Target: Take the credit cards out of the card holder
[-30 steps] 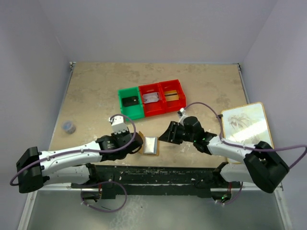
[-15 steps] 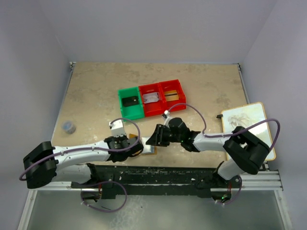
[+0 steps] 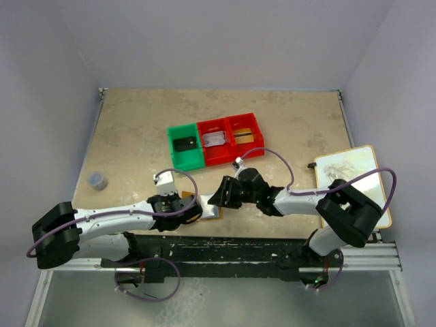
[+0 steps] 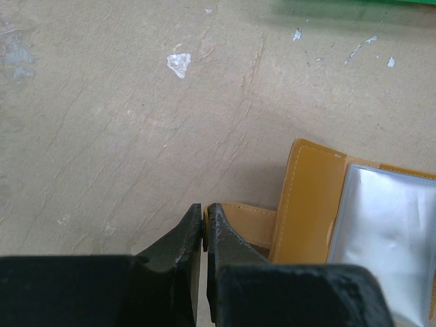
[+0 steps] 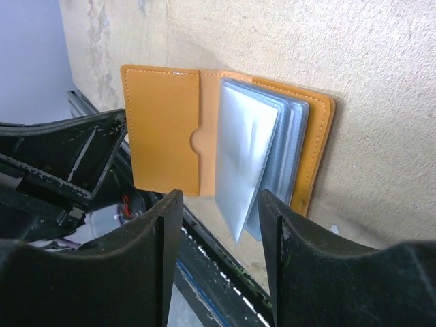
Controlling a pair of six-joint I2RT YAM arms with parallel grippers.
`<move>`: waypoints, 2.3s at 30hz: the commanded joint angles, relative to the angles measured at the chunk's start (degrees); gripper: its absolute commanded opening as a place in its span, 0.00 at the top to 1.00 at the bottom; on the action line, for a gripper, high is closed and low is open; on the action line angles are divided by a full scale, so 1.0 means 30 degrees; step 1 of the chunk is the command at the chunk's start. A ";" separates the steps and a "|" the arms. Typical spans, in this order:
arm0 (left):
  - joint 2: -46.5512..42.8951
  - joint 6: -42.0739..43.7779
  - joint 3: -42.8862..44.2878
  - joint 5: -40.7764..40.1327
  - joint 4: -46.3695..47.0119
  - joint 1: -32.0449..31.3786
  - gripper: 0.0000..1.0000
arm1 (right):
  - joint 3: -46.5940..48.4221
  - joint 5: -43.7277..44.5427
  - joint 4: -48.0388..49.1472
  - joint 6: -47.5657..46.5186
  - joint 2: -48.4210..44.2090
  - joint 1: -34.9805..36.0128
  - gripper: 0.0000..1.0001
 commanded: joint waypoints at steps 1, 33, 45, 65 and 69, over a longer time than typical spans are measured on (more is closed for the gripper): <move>-0.0497 -0.0097 -0.0112 -0.0334 0.0132 0.0042 1.00 | 0.0360 -0.0033 0.0612 0.0226 0.0221 0.0018 0.48; 0.0019 0.0241 -0.0705 0.0163 0.0587 0.0013 1.00 | 0.1886 0.1238 -0.2094 -0.0074 0.0264 0.0821 0.49; -0.0070 0.0170 -0.0845 0.0137 0.0506 0.0009 1.00 | 0.2179 -0.0069 -0.0556 -0.0211 0.1484 0.1105 0.50; 0.1350 0.1559 -0.1738 0.1558 0.3540 0.0009 1.00 | 0.0807 -0.1100 0.5065 0.1973 0.2287 0.1307 0.49; 0.2334 0.1775 -0.1546 0.1609 0.4324 -0.0006 1.00 | 0.0077 -0.0871 0.6755 0.3156 0.2230 0.1303 0.49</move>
